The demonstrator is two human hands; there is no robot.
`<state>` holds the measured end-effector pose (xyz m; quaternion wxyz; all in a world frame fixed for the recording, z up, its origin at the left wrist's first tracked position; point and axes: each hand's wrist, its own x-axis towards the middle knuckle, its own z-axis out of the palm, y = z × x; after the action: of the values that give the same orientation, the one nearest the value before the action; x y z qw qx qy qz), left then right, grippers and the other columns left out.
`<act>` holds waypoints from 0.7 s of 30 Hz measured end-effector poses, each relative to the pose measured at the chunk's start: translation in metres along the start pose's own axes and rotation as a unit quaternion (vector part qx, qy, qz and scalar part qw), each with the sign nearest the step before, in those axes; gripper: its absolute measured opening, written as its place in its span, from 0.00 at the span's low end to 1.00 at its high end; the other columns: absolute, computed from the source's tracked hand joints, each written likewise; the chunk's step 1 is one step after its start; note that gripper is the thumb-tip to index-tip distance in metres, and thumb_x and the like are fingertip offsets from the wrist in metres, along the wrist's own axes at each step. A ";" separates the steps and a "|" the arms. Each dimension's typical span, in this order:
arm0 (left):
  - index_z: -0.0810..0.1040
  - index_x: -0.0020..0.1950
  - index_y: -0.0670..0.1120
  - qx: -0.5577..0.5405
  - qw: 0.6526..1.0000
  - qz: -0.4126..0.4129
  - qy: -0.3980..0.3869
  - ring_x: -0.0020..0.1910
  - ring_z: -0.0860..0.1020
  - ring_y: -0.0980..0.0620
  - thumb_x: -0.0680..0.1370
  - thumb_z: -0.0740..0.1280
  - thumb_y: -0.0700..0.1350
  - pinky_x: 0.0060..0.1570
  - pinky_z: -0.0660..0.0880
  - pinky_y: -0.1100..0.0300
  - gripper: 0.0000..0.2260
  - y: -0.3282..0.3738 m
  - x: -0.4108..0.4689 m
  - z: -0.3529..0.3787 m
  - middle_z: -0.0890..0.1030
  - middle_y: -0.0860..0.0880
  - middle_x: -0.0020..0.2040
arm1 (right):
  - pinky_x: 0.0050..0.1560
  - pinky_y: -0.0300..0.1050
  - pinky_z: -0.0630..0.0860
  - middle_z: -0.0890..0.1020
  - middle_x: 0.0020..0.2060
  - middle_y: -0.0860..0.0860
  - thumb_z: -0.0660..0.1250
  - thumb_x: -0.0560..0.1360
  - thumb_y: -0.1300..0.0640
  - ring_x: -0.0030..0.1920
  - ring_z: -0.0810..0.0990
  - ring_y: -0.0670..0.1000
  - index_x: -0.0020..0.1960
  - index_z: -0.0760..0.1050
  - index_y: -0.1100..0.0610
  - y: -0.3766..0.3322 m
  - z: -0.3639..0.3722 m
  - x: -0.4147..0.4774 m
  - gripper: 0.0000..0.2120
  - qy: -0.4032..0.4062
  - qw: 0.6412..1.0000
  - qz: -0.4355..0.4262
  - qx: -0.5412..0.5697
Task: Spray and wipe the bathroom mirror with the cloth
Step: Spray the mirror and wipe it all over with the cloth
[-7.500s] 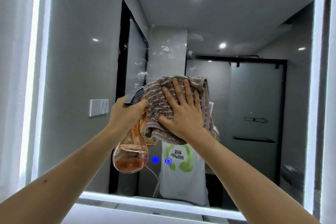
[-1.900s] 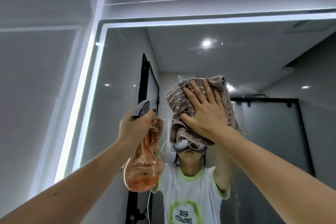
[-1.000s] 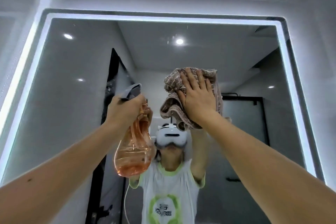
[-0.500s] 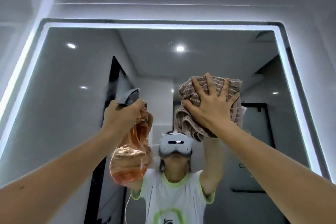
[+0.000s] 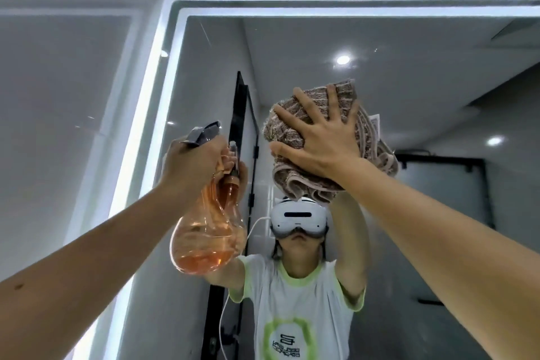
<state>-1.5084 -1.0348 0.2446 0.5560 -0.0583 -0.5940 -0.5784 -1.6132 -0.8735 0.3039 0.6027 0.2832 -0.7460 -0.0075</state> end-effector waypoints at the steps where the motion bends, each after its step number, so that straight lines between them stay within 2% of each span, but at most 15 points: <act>1: 0.78 0.34 0.50 0.000 1.000 0.004 0.006 0.33 0.79 0.53 0.71 0.67 0.42 0.45 0.76 0.57 0.07 -0.003 0.003 -0.012 0.80 0.53 0.27 | 0.63 0.71 0.30 0.40 0.75 0.44 0.44 0.69 0.26 0.71 0.32 0.64 0.71 0.41 0.33 -0.013 0.001 0.003 0.34 -0.004 1.000 -0.021 -0.003; 5: 0.80 0.31 0.53 -0.007 1.000 0.004 0.006 0.34 0.78 0.51 0.69 0.67 0.41 0.45 0.75 0.57 0.10 -0.016 0.010 -0.046 0.78 0.56 0.24 | 0.65 0.69 0.30 0.41 0.75 0.42 0.47 0.70 0.28 0.72 0.33 0.61 0.71 0.42 0.33 -0.053 0.007 0.009 0.32 -0.021 0.996 -0.082 -0.017; 8: 0.78 0.34 0.52 -0.021 0.999 0.008 -0.022 0.27 0.77 0.57 0.72 0.66 0.39 0.29 0.74 0.67 0.10 -0.019 0.005 -0.048 0.77 0.56 0.22 | 0.66 0.67 0.30 0.43 0.75 0.42 0.50 0.71 0.29 0.73 0.34 0.59 0.71 0.44 0.33 -0.053 0.007 0.009 0.31 -0.014 0.997 -0.074 -0.015; 10: 0.76 0.36 0.50 -0.046 0.998 0.003 -0.044 0.23 0.76 0.59 0.74 0.65 0.36 0.23 0.72 0.70 0.10 -0.021 -0.002 -0.050 0.77 0.51 0.26 | 0.66 0.65 0.30 0.43 0.75 0.42 0.50 0.72 0.30 0.73 0.34 0.58 0.71 0.44 0.34 -0.054 0.008 0.008 0.31 -0.012 0.997 -0.072 -0.014; 11: 0.76 0.37 0.49 -0.046 0.998 0.004 -0.047 0.24 0.78 0.58 0.74 0.64 0.36 0.25 0.74 0.68 0.09 -0.023 -0.004 -0.051 0.77 0.48 0.29 | 0.66 0.65 0.30 0.44 0.75 0.42 0.50 0.72 0.30 0.73 0.34 0.58 0.71 0.44 0.34 -0.056 0.008 0.007 0.31 -0.013 0.997 -0.073 -0.012; 13: 0.76 0.37 0.49 -0.028 0.999 0.009 -0.044 0.34 0.84 0.51 0.74 0.65 0.39 0.35 0.79 0.62 0.07 -0.029 -0.008 -0.054 0.79 0.47 0.34 | 0.67 0.63 0.30 0.45 0.75 0.41 0.50 0.73 0.31 0.74 0.35 0.57 0.71 0.45 0.34 -0.063 0.010 0.001 0.30 -0.014 0.996 -0.084 -0.002; 14: 0.77 0.37 0.48 -0.028 0.999 0.006 -0.040 0.36 0.84 0.50 0.73 0.66 0.40 0.35 0.79 0.62 0.07 -0.034 -0.013 -0.055 0.80 0.46 0.34 | 0.67 0.63 0.30 0.45 0.75 0.41 0.50 0.73 0.31 0.74 0.35 0.56 0.71 0.46 0.34 -0.067 0.011 -0.005 0.29 -0.016 0.996 -0.092 0.005; 18: 0.76 0.37 0.49 -0.025 0.998 -0.024 -0.049 0.31 0.82 0.54 0.73 0.67 0.40 0.29 0.76 0.66 0.07 -0.049 -0.043 -0.056 0.82 0.52 0.29 | 0.68 0.60 0.30 0.48 0.75 0.42 0.49 0.73 0.32 0.74 0.37 0.54 0.72 0.48 0.36 -0.078 0.020 -0.037 0.29 -0.023 0.992 -0.121 0.023; 21: 0.77 0.36 0.50 -0.002 0.998 -0.046 -0.045 0.33 0.81 0.56 0.73 0.67 0.40 0.32 0.75 0.64 0.08 -0.058 -0.068 -0.048 0.81 0.54 0.28 | 0.69 0.58 0.32 0.48 0.75 0.42 0.49 0.75 0.34 0.75 0.38 0.52 0.73 0.47 0.39 -0.072 0.022 -0.054 0.29 -0.027 0.991 -0.127 0.026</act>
<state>-1.4954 -1.0507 0.1450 0.5016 -0.0579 -0.6188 -0.6017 -1.5973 -0.9184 0.2244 0.5693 0.3909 -0.7196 -0.0727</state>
